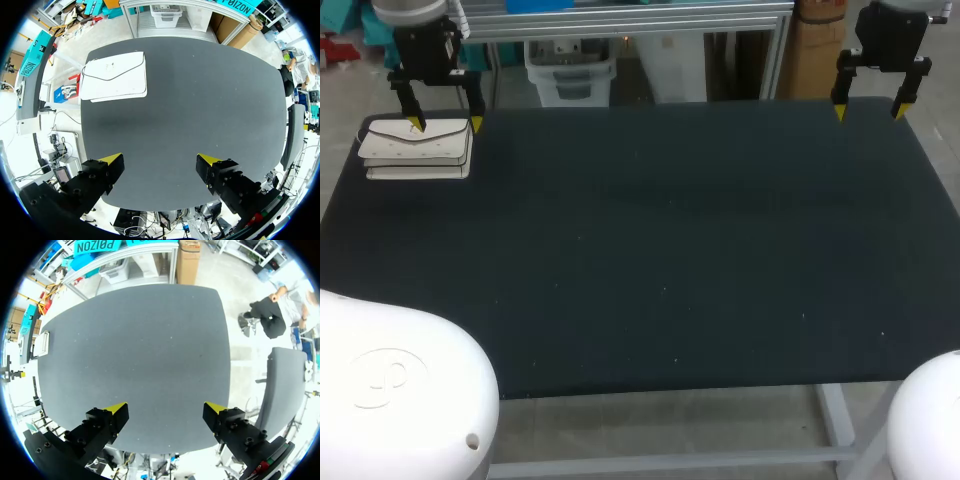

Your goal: Pick up the bag, open it, inspect its contents, close it, and place it on the opposite side

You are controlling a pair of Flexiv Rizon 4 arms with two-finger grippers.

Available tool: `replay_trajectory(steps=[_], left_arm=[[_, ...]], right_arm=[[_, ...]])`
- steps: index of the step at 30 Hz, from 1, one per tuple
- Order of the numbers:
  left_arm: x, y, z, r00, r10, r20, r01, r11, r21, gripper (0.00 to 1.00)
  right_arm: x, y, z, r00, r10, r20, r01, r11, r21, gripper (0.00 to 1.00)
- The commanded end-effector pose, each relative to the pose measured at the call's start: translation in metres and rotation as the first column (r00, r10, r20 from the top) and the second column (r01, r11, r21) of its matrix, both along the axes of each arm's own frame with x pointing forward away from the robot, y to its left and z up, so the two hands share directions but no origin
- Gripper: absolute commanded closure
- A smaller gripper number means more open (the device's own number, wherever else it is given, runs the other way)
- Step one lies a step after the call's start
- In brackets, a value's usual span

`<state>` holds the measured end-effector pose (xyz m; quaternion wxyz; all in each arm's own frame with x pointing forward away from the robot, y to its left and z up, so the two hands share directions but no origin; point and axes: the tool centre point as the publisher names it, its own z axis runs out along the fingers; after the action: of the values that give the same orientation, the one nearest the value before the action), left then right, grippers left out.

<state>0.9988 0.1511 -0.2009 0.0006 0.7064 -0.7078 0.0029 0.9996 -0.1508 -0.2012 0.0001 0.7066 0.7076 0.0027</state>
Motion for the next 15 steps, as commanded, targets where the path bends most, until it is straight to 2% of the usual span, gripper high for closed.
replay_trajectory(steps=[1,14,15], left_arm=[[0.0001,-0.0006,0.0006,1.0,0.001,-0.001,-0.001,1.0,0.002,0.0],[0.0001,-0.0006,0.0006,1.0,0.001,-0.001,-0.001,1.0,0.002,0.0],[0.0019,0.0,-0.0003,1.0,-0.019,-0.014,0.019,0.999,-0.026,0.0]], right_arm=[[0.0007,0.0006,0.0007,1.0,0.0,-0.003,0.0,1.0,-0.002,0.0],[0.0007,0.0006,0.0007,1.0,0.0,-0.003,0.0,1.0,-0.002,0.0],[0.0007,0.0006,0.0007,1.0,0.0,-0.003,0.0,1.0,-0.002,0.0]])
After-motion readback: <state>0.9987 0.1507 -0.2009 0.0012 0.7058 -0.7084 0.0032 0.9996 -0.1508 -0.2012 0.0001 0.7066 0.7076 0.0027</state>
